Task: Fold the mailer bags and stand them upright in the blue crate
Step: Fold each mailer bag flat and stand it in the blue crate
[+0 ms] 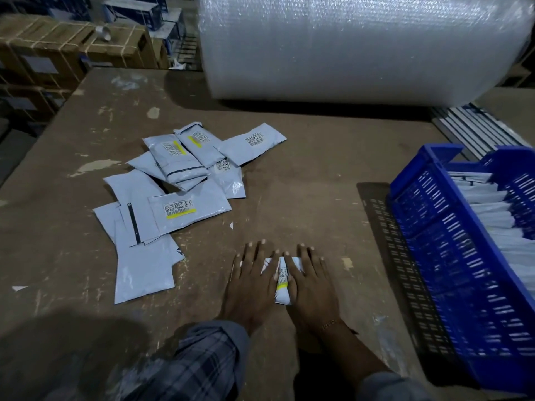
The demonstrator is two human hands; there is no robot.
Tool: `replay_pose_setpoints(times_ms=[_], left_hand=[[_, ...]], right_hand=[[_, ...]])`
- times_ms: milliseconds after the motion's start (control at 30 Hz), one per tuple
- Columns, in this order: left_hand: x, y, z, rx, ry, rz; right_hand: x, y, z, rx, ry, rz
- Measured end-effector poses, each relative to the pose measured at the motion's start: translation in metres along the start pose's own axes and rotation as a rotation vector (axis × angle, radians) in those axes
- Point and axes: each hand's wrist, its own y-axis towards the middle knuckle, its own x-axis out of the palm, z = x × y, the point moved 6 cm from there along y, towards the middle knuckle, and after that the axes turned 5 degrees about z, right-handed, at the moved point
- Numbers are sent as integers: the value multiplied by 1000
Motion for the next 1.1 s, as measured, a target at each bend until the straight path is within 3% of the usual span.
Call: replay_pose_setpoints(times_ms=[133, 400, 667, 767, 833, 900, 1000, 1100], left_hand=[[-5, -1, 2, 121, 50, 10], [-3, 6, -5, 71, 45, -9], [-9, -8, 1, 166, 64, -47], [-14, -12, -6, 105, -16, -52], [-21, -21, -8, 52, -183, 48], [-35, -26, -12, -11, -336, 207], [-52, -24, -17, -88, -370, 261], [-58, -22, -23, -222, -391, 244]], right_hand=[[4, 5, 3, -2, 12, 3], [-5, -17, -8, -34, -16, -5], [-3, -1, 1, -38, -15, -26], [-18, -12, 8, 216, -86, 35], [-35, -22, 17, 499, -107, 84], [-48, -24, 18, 615, -123, 80], [-49, 0, 19, 466, 9, 9], [-51, 32, 6, 78, 219, -50]])
